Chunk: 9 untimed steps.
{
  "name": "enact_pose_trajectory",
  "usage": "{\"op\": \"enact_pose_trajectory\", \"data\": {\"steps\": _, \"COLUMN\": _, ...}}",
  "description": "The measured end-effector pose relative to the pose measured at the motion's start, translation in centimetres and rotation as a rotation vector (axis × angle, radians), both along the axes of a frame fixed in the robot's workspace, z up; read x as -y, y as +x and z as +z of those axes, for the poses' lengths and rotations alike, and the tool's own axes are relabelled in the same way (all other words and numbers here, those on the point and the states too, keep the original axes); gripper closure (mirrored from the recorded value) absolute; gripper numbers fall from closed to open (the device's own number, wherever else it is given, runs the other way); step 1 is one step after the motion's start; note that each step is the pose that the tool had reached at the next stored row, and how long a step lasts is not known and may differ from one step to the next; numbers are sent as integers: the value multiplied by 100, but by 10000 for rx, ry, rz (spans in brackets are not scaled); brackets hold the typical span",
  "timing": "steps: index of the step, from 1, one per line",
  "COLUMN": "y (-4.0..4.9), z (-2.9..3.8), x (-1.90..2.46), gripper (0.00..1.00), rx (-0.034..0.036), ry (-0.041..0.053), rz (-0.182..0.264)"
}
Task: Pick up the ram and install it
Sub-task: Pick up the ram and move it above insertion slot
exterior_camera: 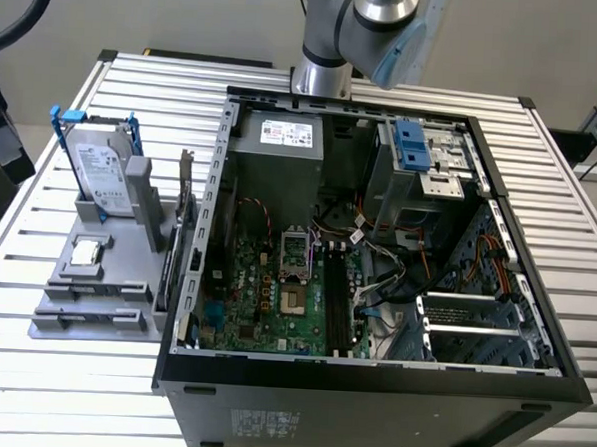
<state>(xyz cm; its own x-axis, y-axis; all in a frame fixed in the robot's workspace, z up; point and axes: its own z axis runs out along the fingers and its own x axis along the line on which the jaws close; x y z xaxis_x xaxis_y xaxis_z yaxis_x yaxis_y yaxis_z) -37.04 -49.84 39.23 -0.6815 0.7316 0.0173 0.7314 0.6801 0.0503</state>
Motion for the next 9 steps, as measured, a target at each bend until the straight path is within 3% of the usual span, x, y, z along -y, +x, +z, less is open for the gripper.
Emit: {"op": "enact_pose_trajectory", "data": {"steps": 9, "y": -1, "z": 0, "x": 0, "gripper": 100, "rx": 0, "ry": 0, "rz": -339}}
